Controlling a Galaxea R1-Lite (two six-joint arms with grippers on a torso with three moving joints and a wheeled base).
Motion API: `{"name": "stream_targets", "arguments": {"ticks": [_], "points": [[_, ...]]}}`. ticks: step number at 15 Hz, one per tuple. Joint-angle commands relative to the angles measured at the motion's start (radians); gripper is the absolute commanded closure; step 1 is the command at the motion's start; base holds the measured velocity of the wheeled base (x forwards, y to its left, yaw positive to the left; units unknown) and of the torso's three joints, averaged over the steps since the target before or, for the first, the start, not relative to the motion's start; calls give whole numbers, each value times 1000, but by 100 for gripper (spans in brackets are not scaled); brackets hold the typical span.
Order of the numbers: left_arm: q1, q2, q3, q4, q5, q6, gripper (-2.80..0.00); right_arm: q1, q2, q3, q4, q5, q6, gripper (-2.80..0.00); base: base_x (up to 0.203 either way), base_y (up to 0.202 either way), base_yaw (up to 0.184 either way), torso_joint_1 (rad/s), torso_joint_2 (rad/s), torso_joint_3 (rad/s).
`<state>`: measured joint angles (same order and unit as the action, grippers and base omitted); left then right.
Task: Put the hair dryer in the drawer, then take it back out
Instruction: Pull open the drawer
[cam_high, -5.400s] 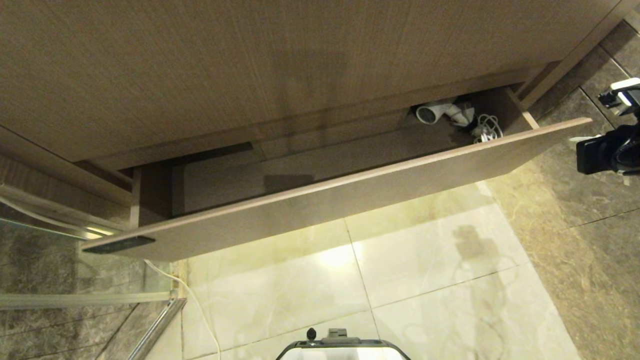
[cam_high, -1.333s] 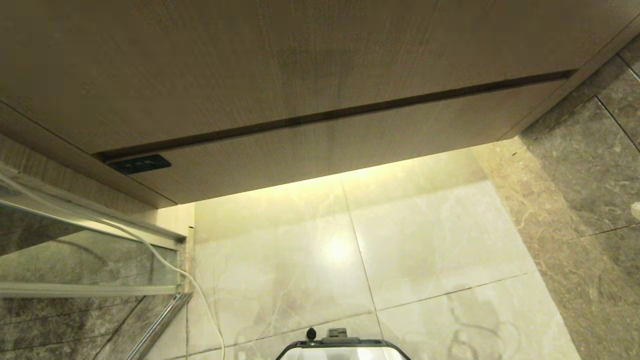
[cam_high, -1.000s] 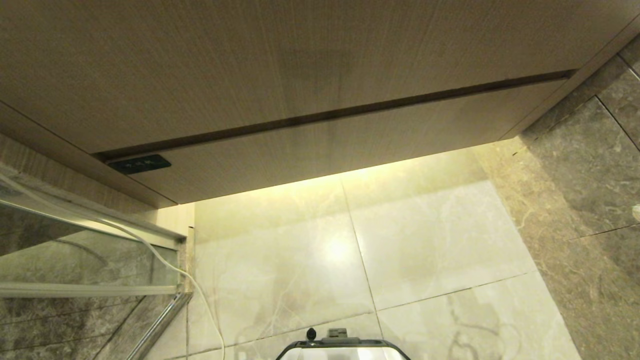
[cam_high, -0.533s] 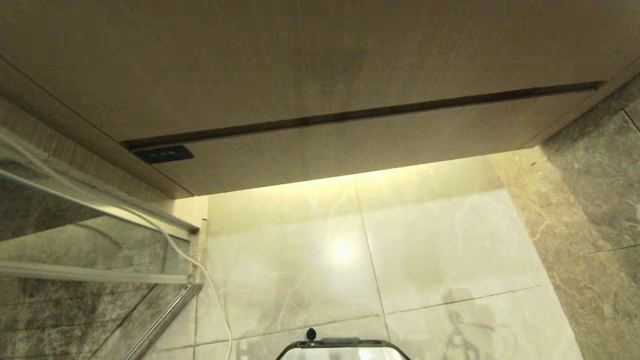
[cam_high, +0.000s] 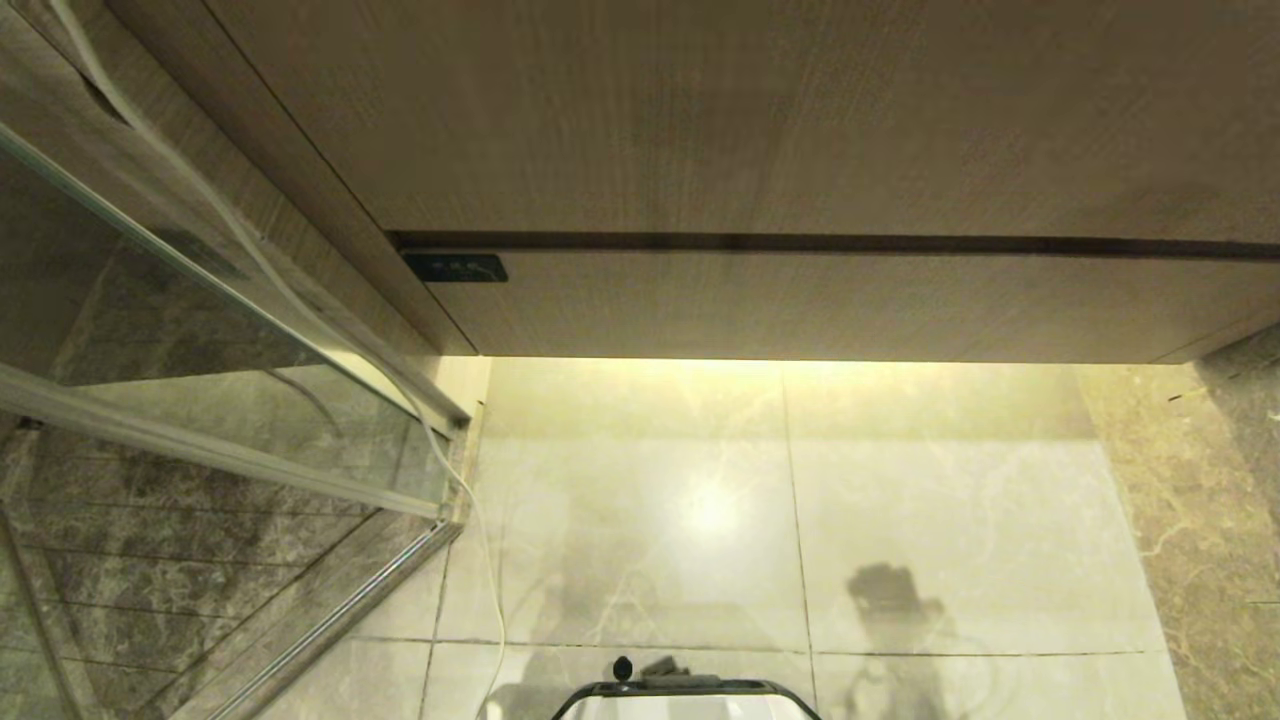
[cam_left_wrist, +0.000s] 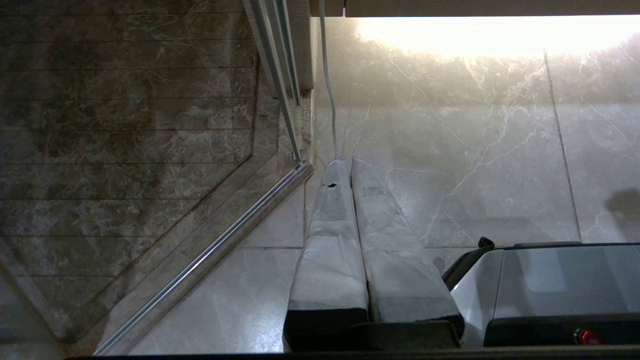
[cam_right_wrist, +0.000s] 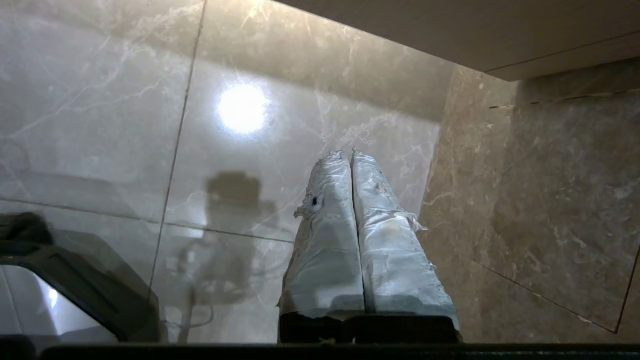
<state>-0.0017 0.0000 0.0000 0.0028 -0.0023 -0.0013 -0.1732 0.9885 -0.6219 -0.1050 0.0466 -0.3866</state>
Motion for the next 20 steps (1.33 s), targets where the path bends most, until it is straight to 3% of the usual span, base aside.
{"name": "stream_targets", "arguments": {"ticks": [1,7,9,11,12,13,15,17,20], "points": [[0,0,0,0,-1,0,0,0,-5,8,1,1,-5,0,0,0,0,0,0,0],[0,0,0,0,1,1,0,40,-38,-2,38,5,-27,0,0,0,0,0,0,0],[0,0,0,0,1,0,0,143,-45,-18,91,30,-11,0,0,0,0,0,0,0],[0,0,0,0,-1,0,0,240,-30,-50,128,113,2,0,0,0,0,0,0,0],[-1,0,0,0,1,0,0,270,-12,-74,138,181,0,-280,0,0,0,0,0,0],[0,0,2,0,1,0,0,302,10,-97,146,230,-6,-280,0,0,0,0,0,0],[0,0,0,0,1,0,0,410,66,-114,135,219,-38,-280,0,0,0,0,0,0],[0,0,1,0,1,0,0,461,157,-136,103,184,-166,-280,0,0,0,0,0,0],[0,0,0,0,1,0,0,487,303,-218,59,170,-441,-280,0,0,0,0,0,0]]}}
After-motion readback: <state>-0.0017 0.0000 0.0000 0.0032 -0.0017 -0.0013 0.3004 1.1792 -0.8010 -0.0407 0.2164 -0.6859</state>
